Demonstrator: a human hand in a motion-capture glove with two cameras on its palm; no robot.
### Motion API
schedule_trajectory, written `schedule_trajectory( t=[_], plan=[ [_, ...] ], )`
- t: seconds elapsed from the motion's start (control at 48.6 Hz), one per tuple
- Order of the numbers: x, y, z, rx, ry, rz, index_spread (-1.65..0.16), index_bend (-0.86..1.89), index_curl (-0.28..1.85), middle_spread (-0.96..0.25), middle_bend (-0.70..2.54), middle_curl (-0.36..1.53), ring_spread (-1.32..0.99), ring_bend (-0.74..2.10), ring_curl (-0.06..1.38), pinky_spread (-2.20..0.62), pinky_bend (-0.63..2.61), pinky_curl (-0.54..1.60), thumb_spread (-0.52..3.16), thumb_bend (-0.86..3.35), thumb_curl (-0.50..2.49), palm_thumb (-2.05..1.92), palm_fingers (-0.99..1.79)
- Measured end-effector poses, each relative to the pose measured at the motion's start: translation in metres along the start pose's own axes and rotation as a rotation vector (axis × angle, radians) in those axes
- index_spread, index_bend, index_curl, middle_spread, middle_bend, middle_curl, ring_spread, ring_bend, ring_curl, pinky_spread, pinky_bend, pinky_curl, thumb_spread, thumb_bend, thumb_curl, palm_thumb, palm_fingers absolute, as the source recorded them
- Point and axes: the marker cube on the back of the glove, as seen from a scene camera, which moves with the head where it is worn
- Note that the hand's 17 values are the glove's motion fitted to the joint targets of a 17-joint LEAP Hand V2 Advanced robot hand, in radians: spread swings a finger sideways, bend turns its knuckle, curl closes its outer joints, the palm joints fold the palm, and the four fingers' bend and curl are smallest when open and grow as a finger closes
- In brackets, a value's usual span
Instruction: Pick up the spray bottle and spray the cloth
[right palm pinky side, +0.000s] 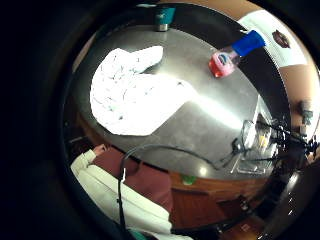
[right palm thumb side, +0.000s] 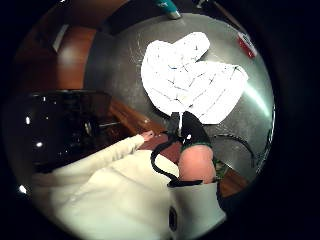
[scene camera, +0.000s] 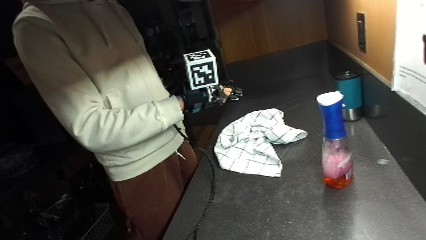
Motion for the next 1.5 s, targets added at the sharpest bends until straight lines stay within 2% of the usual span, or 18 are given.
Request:
schedule_trajectory(
  t=[0.144,0.308,0.905,1.131,1.501],
  plan=[
    [0.015,0.01,-0.003,0.023,0.001,0.029,-0.3,0.34,0.18,-0.01,0.24,0.12,0.04,0.18,0.07,0.16,0.24,0.12,0.66,0.32,0.2,0.6,0.31],
    [0.033,0.025,-0.005,0.064,-0.021,0.073,-0.35,0.31,0.24,0.0,0.25,0.18,0.04,0.18,0.1,0.2,0.22,0.17,0.85,0.26,0.28,0.63,0.32],
    [0.12,0.061,-0.025,0.143,-0.121,0.279,-0.37,0.25,0.34,0.0,0.21,0.28,0.05,0.17,0.15,0.22,0.18,0.25,0.99,0.06,0.43,0.74,0.33],
    [0.157,0.05,-0.04,0.248,-0.259,0.329,-0.36,0.19,0.35,0.0,0.21,0.31,0.04,0.19,0.17,0.22,0.19,0.27,1.0,0.0,0.47,0.77,0.34],
    [0.195,-0.005,-0.048,0.415,-0.465,0.293,-0.33,0.12,0.29,-0.01,0.24,0.34,0.03,0.24,0.22,0.22,0.21,0.31,0.98,-0.03,0.48,0.72,0.31]
  ],
)
